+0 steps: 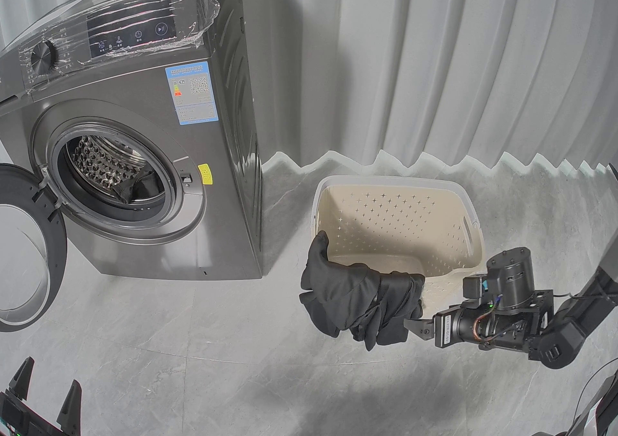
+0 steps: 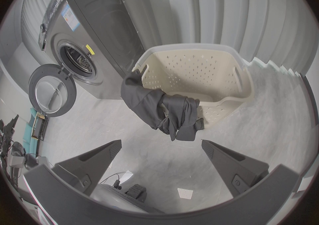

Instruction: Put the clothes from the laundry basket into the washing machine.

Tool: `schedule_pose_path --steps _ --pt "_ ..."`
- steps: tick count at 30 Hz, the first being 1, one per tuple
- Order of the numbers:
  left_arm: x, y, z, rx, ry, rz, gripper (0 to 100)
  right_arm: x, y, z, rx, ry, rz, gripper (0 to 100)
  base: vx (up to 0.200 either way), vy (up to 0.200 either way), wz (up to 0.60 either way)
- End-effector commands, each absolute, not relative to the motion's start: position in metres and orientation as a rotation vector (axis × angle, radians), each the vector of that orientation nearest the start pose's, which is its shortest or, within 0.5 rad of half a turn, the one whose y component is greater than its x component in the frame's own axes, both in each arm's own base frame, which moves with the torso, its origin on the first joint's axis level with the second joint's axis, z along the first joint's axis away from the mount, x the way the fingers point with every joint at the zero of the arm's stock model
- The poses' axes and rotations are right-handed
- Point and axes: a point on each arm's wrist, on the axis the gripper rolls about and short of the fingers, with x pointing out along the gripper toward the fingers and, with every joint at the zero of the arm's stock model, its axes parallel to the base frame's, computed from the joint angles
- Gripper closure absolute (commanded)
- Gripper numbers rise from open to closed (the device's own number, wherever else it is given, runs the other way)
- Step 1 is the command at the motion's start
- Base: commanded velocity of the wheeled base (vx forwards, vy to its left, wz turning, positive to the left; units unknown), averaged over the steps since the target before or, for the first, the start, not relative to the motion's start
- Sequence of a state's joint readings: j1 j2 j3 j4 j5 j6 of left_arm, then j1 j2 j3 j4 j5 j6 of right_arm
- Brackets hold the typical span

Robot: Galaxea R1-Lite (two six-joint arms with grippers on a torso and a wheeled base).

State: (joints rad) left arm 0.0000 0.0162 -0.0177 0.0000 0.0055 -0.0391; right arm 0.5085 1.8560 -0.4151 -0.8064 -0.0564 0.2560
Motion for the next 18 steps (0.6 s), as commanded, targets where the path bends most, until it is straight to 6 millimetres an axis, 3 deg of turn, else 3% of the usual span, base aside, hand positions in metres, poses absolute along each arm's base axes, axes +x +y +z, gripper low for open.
schedule_pose_path --steps 1,14,18 --pt "-0.023 0.0 0.075 -0.04 0.0 0.006 0 0.252 0.14 0.031 0.049 0.749 0.333 0 0.0 0.0 0.0" --pt "-0.023 0.0 0.076 -0.04 -0.002 0.008 0 0.326 0.14 -0.003 0.048 0.7 0.146 0 0.0 0.0 0.0" --pt "-0.023 0.0 0.075 -0.04 0.0 0.008 0 0.334 0.138 -0.008 0.052 0.698 0.134 0 0.0 0.0 0.0"
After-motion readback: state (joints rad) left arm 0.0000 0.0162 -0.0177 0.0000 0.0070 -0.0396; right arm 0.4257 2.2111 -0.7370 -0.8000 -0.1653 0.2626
